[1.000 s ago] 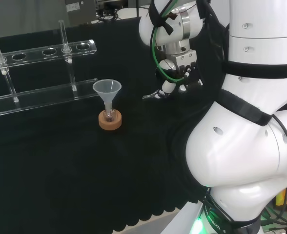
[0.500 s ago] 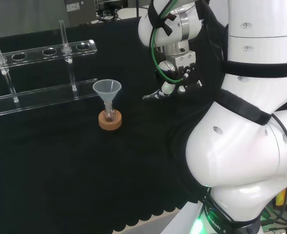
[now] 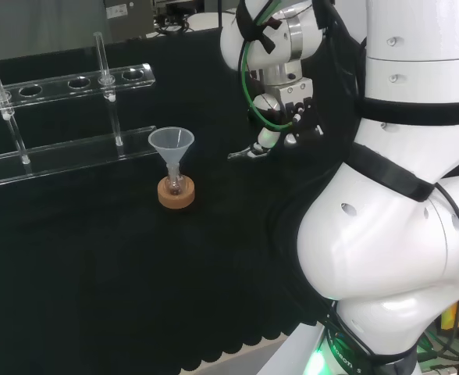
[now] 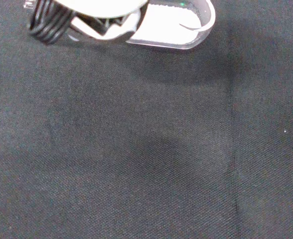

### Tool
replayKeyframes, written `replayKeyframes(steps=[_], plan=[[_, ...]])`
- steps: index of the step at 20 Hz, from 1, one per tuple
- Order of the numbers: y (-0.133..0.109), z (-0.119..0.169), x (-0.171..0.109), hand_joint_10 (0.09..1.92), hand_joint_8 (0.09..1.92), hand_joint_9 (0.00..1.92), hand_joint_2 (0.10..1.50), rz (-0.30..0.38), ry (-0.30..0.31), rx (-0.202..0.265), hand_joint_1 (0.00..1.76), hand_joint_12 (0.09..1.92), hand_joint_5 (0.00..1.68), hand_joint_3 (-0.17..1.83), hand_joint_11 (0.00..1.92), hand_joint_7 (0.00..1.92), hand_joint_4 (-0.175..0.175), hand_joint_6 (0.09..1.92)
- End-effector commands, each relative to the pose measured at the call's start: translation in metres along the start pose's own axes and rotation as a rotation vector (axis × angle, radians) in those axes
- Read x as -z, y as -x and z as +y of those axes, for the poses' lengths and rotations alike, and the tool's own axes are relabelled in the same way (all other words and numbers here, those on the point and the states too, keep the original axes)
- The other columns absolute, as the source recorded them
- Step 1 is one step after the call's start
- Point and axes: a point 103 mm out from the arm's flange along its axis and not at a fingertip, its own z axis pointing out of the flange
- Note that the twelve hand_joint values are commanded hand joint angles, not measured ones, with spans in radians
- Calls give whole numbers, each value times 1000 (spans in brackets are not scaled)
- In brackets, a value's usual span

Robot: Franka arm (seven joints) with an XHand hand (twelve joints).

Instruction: Pick up the weighing funnel.

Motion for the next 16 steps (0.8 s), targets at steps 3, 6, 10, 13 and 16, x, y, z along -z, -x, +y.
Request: replayKeyframes(steps=[3,6,10,13,16], plan=[[-3,8,-14,473,666,754,645,15,5,14,926,1218,563,596,530,581,-20,721],[-4,9,-15,473,666,755,645,16,2,16,926,1217,564,596,531,581,-20,722],[-4,10,-16,473,667,755,645,17,2,17,926,1217,564,596,531,581,-20,723],[-5,10,-17,472,667,755,645,18,1,20,926,1217,564,596,531,581,-20,724],[-5,10,-21,472,667,755,645,13,6,21,926,1217,564,596,531,580,-20,725]])
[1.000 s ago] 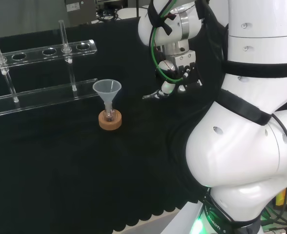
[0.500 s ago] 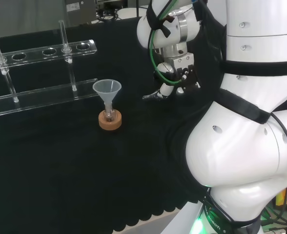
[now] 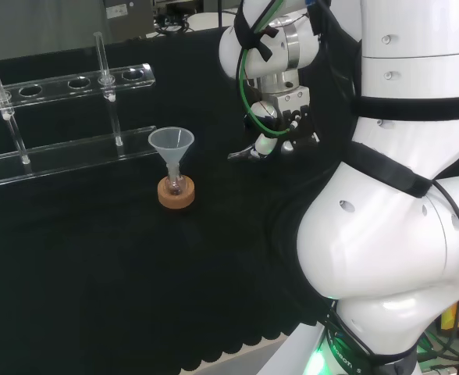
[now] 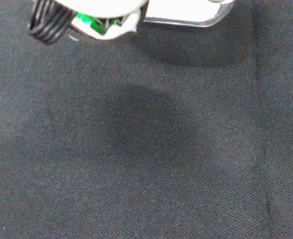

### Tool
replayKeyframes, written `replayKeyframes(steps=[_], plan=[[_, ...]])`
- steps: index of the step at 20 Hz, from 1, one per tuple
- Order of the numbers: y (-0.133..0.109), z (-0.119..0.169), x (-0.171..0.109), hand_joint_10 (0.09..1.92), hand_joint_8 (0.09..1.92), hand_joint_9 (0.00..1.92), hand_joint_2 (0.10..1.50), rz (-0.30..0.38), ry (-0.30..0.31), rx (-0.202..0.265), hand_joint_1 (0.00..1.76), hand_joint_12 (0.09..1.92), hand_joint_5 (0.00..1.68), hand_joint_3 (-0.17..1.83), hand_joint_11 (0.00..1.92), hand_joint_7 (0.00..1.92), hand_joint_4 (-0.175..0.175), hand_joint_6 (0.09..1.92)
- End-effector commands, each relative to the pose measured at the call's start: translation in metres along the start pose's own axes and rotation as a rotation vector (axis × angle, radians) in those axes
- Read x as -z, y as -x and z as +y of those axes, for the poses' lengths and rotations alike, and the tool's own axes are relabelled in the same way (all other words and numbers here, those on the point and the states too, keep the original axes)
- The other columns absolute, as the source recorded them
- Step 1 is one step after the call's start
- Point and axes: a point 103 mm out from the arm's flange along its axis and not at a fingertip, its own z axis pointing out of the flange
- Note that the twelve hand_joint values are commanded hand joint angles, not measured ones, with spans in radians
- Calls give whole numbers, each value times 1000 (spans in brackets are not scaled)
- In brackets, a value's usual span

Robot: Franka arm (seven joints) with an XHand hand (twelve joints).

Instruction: Pick up the weighing funnel.

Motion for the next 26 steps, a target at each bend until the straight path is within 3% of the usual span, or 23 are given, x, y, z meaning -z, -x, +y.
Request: replayKeyframes(steps=[1,15,26], plan=[[0,0,-5,472,667,755,645,-4,5,2,927,1217,565,596,531,580,-20,725],[3,1,-18,474,670,767,643,4,16,7,956,1214,597,595,542,587,-16,742],[4,1,-21,454,665,845,641,5,26,8,995,1176,761,599,603,664,19,762]])
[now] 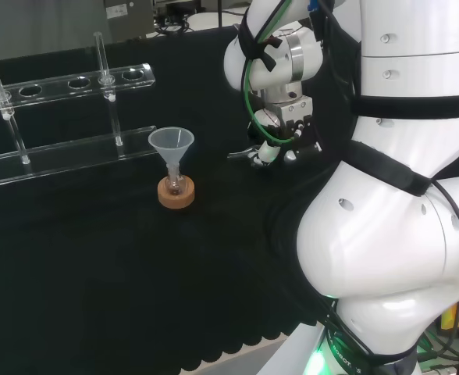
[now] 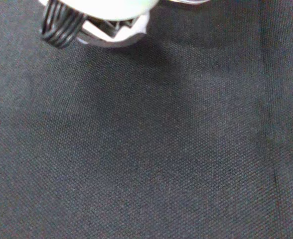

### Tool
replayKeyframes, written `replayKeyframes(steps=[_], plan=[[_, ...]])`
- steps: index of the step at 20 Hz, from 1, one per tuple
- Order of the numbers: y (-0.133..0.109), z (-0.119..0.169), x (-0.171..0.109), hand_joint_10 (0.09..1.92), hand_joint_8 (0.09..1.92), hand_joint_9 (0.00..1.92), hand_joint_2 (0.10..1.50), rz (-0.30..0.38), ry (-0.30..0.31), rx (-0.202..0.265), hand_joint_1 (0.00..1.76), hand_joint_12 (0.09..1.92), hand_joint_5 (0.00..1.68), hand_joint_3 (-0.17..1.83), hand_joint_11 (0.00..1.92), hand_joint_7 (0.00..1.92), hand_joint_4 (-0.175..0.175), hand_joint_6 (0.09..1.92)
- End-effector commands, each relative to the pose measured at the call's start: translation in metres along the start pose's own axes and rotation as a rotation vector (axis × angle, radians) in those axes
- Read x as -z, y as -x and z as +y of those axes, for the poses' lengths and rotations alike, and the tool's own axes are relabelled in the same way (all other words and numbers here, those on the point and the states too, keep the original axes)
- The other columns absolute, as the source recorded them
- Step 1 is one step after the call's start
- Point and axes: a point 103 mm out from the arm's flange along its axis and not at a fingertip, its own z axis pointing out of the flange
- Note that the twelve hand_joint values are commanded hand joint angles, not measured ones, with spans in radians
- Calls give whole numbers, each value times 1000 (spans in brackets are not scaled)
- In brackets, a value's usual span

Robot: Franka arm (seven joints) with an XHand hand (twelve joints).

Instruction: Pick up the weighing funnel.

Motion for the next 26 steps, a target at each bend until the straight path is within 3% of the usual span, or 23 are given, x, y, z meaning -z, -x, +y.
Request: replayKeyframes(steps=[1,15,16,18,19,22,26], plan=[[1,0,-1,454,665,848,641,2,1,-1,996,1175,766,599,607,667,20,762],[0,3,-3,420,650,883,645,-8,-3,-11,1013,1151,790,601,634,699,21,750],[1,-9,30,413,646,910,654,-8,1,-13,1011,1140,842,603,654,726,36,731],[2,-13,45,397,641,997,834,-14,15,-23,1043,1109,1015,374,728,819,129,791],[3,-14,47,383,626,1066,876,-19,19,-27,1060,1070,1086,303,794,912,152,765],[3,-16,52,263,497,1258,864,-35,31,-30,1088,916,1186,314,997,1151,174,703],[4,-19,63,137,396,1359,790,-42,44,-25,1100,844,1213,451,1092,1245,175,704]])
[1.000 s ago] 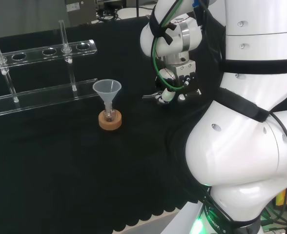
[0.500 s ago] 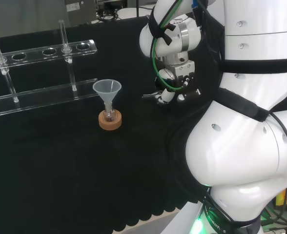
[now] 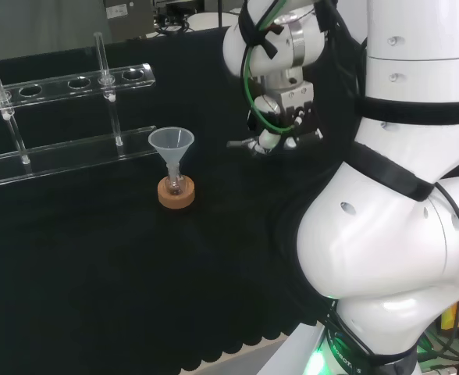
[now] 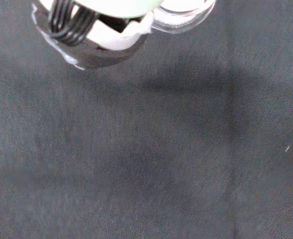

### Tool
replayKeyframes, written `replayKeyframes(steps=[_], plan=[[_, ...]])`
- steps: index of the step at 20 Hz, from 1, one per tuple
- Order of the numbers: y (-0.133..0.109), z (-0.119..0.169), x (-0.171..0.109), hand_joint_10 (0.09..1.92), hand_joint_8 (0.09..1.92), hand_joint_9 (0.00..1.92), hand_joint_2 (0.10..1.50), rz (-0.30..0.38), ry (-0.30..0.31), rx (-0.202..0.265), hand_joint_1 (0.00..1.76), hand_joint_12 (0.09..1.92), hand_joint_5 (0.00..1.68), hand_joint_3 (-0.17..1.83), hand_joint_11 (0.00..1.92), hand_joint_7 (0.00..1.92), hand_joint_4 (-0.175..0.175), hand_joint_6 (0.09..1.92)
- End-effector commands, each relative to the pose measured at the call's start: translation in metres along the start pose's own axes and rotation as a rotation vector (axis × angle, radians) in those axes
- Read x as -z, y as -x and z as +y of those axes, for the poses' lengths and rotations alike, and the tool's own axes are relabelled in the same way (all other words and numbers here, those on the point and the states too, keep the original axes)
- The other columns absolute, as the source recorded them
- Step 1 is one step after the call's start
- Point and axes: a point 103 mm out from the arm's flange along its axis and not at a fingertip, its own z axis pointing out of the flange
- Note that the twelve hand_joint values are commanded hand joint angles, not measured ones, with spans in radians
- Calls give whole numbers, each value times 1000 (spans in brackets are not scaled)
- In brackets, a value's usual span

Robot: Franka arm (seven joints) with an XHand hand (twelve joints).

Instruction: Pick up the weighing funnel.

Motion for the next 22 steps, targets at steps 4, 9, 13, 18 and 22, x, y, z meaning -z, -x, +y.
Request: replayKeyframes(steps=[4,9,13,18,22], plan=[[6,-17,39,108,376,1379,770,-23,13,2,1102,830,1216,488,1119,1260,175,711],[9,-27,56,91,365,1389,759,-32,7,12,1103,821,1217,507,1128,1267,175,715],[8,-36,71,89,363,1391,758,-37,-1,26,1103,822,1218,509,1134,1268,175,714],[3,-49,91,87,358,1400,749,-59,-12,50,1107,816,1226,521,1164,1271,175,705],[-3,-60,106,87,353,1406,740,-94,-12,71,1109,803,1232,534,1178,1273,175,696]])
